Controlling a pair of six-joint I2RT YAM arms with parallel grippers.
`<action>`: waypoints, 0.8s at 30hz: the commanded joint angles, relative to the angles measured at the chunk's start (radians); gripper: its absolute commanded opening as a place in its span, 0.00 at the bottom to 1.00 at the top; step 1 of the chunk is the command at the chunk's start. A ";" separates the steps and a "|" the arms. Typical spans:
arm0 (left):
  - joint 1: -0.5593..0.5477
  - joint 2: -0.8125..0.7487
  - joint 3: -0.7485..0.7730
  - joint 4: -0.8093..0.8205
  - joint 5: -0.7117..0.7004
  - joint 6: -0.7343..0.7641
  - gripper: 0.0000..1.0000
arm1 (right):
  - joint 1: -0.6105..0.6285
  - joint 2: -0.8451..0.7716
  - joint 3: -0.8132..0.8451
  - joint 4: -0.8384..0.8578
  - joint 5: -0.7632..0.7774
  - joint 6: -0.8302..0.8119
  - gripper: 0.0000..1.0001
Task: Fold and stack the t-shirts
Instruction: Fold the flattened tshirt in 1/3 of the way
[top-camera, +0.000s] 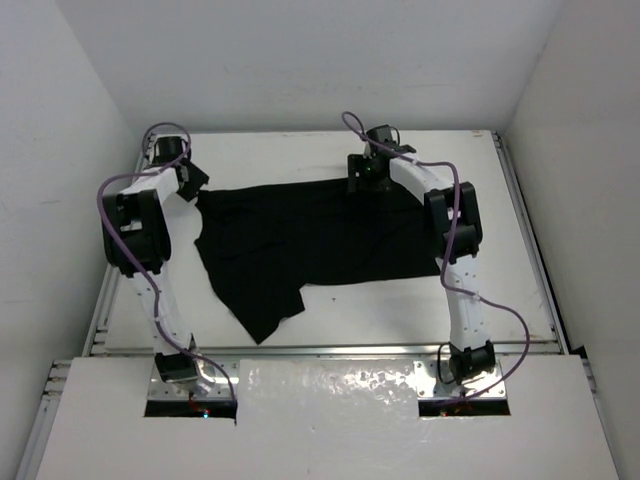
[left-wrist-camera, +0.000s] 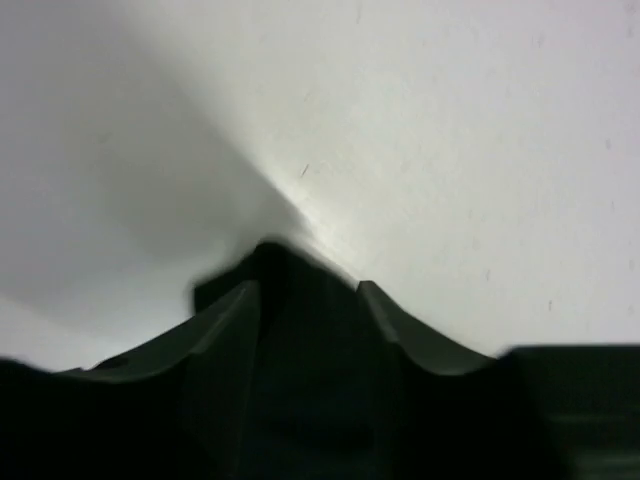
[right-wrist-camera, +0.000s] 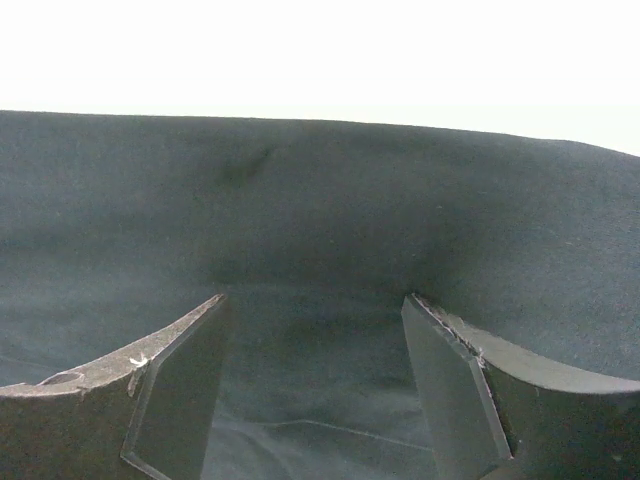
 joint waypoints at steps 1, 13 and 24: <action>-0.045 0.182 0.168 -0.055 0.039 0.042 0.39 | -0.069 0.029 -0.022 -0.086 -0.001 0.064 0.74; -0.128 0.581 0.805 -0.151 0.184 0.083 0.00 | -0.149 -0.103 -0.353 0.055 -0.058 0.236 0.77; -0.087 0.399 0.470 -0.130 -0.099 -0.072 0.00 | -0.199 -0.045 -0.216 -0.006 -0.136 0.142 0.78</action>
